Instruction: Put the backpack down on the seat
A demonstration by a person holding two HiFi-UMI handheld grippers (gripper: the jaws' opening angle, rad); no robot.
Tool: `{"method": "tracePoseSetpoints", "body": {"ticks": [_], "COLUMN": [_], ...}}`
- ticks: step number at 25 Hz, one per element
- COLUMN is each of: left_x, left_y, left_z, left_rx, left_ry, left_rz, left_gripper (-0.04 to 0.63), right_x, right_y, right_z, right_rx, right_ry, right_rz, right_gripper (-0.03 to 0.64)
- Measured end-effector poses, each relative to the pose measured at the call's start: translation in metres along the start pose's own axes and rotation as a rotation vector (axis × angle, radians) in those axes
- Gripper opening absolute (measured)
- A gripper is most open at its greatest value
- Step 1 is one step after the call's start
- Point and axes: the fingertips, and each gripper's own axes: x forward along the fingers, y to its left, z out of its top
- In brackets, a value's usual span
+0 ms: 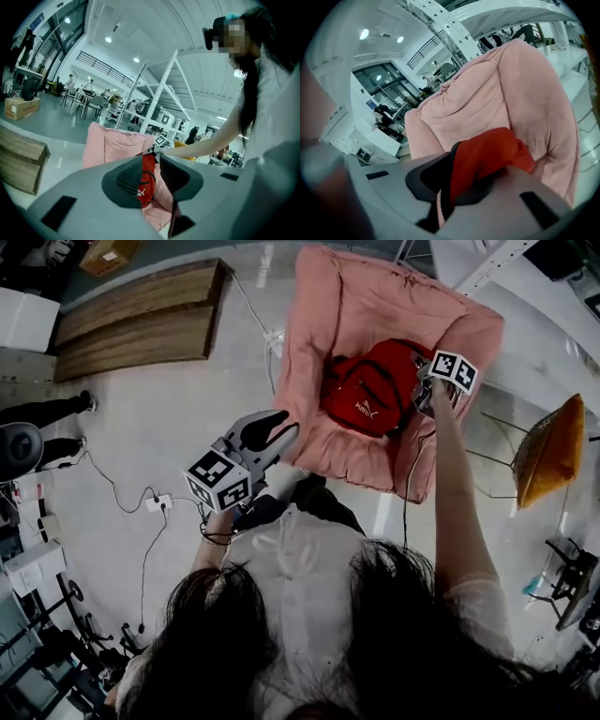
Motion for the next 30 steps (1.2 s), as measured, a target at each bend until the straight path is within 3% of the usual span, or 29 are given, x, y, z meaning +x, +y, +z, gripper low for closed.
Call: {"method": "tracePoseSetpoints", "body": {"ticks": [5, 12, 14, 15, 16, 20, 25, 30], "left_x": [0.018, 0.031, 0.030, 0.029, 0.028, 0.025, 0.020, 0.018], "left_y": [-0.005, -0.014, -0.015, -0.015, -0.015, -0.013, -0.018, -0.021], "left_z": [0.003, 0.002, 0.000, 0.000, -0.001, -0.001, -0.002, -0.004], "left_rx": [0.009, 0.021, 0.032, 0.038, 0.041, 0.042, 0.044, 0.050], "left_ry": [0.008, 0.018, 0.027, 0.030, 0.032, 0.030, 0.029, 0.026], "left_rz": [-0.043, -0.078, -0.075, -0.073, -0.071, -0.068, -0.079, -0.103], "left_gripper": [0.124, 0.124, 0.124, 0.124, 0.124, 0.124, 0.124, 0.124], "right_x": [0.015, 0.019, 0.016, 0.014, 0.012, 0.000, -0.035, -0.063], "right_y": [-0.017, -0.029, -0.034, -0.036, -0.038, -0.052, -0.094, -0.101], "right_z": [-0.026, -0.042, -0.049, -0.053, -0.056, -0.070, -0.097, -0.114], "right_rx": [-0.127, -0.303, -0.289, -0.266, -0.243, -0.220, -0.229, -0.169], "right_ry": [0.090, 0.195, 0.228, 0.243, 0.253, 0.296, 0.400, 0.359], "right_rz": [-0.105, -0.185, -0.180, -0.167, -0.154, -0.170, -0.306, -0.273], "right_gripper": [0.037, 0.040, 0.072, 0.169, 0.219, 0.241, 0.262, 0.262]}}
